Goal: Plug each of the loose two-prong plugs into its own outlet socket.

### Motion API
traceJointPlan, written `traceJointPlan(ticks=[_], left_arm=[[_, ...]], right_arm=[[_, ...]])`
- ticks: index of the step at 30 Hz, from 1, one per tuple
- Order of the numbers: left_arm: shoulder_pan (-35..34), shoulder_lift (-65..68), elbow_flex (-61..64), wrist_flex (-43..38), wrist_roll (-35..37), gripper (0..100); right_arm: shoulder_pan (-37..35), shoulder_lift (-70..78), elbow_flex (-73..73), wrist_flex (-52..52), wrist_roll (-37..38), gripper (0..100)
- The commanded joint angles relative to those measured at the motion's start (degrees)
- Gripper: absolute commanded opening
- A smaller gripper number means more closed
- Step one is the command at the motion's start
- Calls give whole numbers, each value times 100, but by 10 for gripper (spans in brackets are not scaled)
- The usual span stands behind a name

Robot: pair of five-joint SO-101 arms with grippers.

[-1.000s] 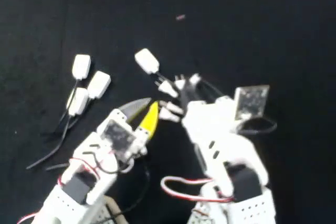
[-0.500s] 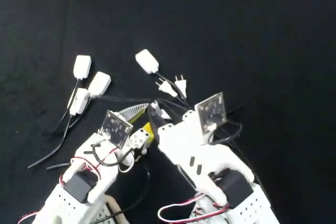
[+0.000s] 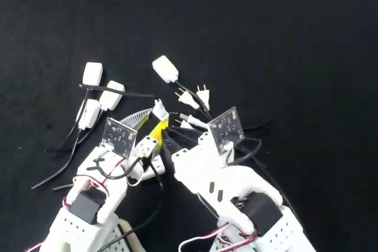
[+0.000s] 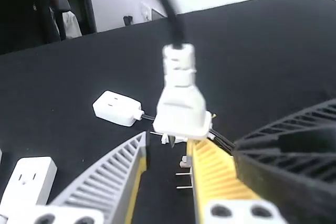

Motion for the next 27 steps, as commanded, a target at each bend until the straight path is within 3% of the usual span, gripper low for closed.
traceJointPlan(ticks=[1,11,16,27], left_arm=[[-66,-44,110,-35,79,134],[-57,-26,110,9,44,134],[136,-35,101,413,-35,134],[347,-44,-119,1670,-1011,130]], right_arm=[[-123,57,-215,211,70,12],[88,57,-207,229,264,12],[88,48,-207,237,264,12],[114,4,-277,862,510,12]])
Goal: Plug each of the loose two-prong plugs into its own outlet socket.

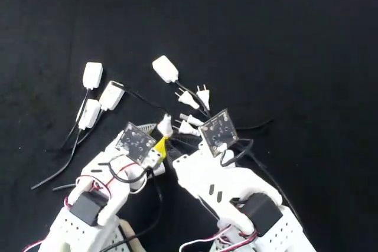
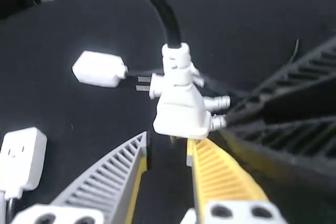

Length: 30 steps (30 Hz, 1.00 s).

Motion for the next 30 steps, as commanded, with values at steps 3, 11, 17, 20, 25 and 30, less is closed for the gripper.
traceJointPlan(ticks=[3,11,17,20,25,30], left_arm=[[31,-35,-259,721,-149,130],[-347,-53,-295,721,-141,130],[-356,-53,-303,712,-185,130],[-356,-53,-303,712,-185,130],[-418,-44,-198,387,-185,103],[-778,-44,-40,-255,-158,57]], right_arm=[[545,-4,-541,404,167,12],[1266,31,-1051,1029,545,24],[1152,48,-716,774,527,25],[888,48,-532,668,492,25],[800,48,-549,457,-149,77],[571,57,-444,35,-888,103]])
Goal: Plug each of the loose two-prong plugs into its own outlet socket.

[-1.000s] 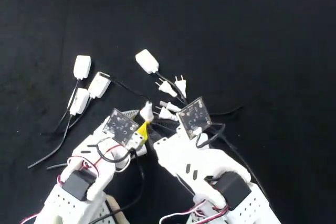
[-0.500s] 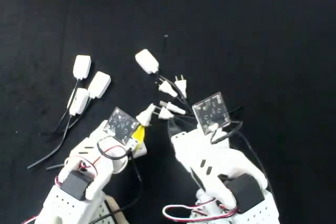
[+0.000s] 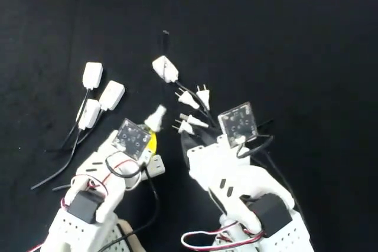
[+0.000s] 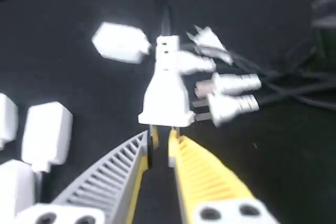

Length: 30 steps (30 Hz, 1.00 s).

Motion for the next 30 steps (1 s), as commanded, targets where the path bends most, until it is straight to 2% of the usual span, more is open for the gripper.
traceJointPlan(ticks=[1,5,10,14,19,24,30], left_arm=[[-233,-53,-22,-352,-9,56],[-268,-53,-338,-299,0,53],[-215,-53,-787,0,211,48],[-207,-53,-1473,765,589,29],[-189,-62,-1851,1213,800,29],[356,-62,-1868,1345,765,29],[514,-62,-1938,1284,738,29]], right_arm=[[-343,31,154,-571,-387,103],[-712,31,558,-1415,-527,103],[-1046,-31,382,-1424,-527,103],[-1064,-31,198,-1415,-475,103],[-1073,-66,-453,-756,-475,105],[-1090,-655,-963,-123,-466,103],[-2119,-1622,-338,-220,-466,103]])
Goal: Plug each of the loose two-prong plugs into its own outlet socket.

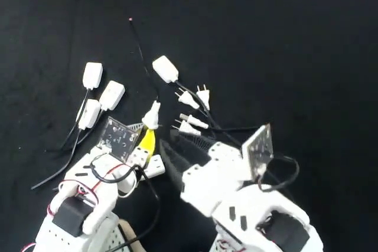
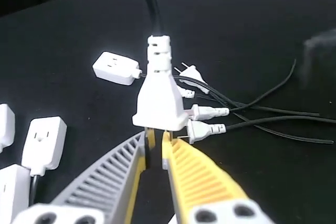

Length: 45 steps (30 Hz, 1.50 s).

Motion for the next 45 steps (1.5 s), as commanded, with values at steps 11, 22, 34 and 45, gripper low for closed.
traceJointPlan(ticks=[11,22,34,45], left_arm=[[101,-53,-664,-88,-290,29],[312,-53,-453,-97,-651,28],[251,-53,-233,-44,-1503,28],[-92,-53,-233,-44,-1688,28]], right_arm=[[290,-910,840,-695,-448,106],[290,-910,514,-949,-624,106],[334,-163,-453,-501,-624,106],[360,3073,-2440,1152,-571,132]])
